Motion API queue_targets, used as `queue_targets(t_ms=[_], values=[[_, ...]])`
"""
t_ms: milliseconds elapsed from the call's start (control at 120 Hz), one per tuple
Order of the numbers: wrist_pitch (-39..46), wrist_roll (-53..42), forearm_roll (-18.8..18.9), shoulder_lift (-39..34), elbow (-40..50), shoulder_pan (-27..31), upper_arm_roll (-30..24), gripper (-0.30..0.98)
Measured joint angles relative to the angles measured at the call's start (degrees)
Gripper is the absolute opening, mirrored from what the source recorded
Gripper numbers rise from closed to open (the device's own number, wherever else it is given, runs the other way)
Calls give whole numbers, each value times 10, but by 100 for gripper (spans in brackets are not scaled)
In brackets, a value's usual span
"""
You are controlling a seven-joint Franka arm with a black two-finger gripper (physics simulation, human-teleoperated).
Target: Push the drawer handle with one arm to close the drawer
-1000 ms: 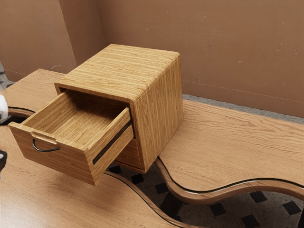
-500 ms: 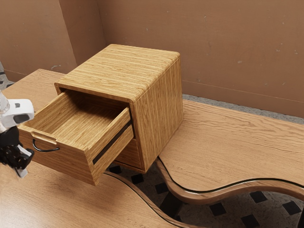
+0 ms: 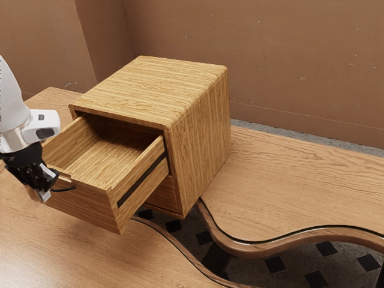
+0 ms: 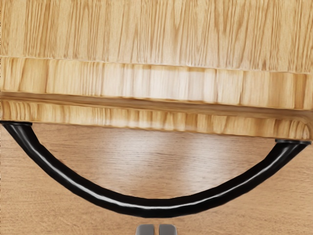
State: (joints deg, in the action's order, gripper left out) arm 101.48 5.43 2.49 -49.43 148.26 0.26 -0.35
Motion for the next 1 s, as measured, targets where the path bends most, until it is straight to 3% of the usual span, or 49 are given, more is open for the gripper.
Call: queue_targets(t_ms=[1000], values=[[74,-53,14,246,-167,7,0,-10]])
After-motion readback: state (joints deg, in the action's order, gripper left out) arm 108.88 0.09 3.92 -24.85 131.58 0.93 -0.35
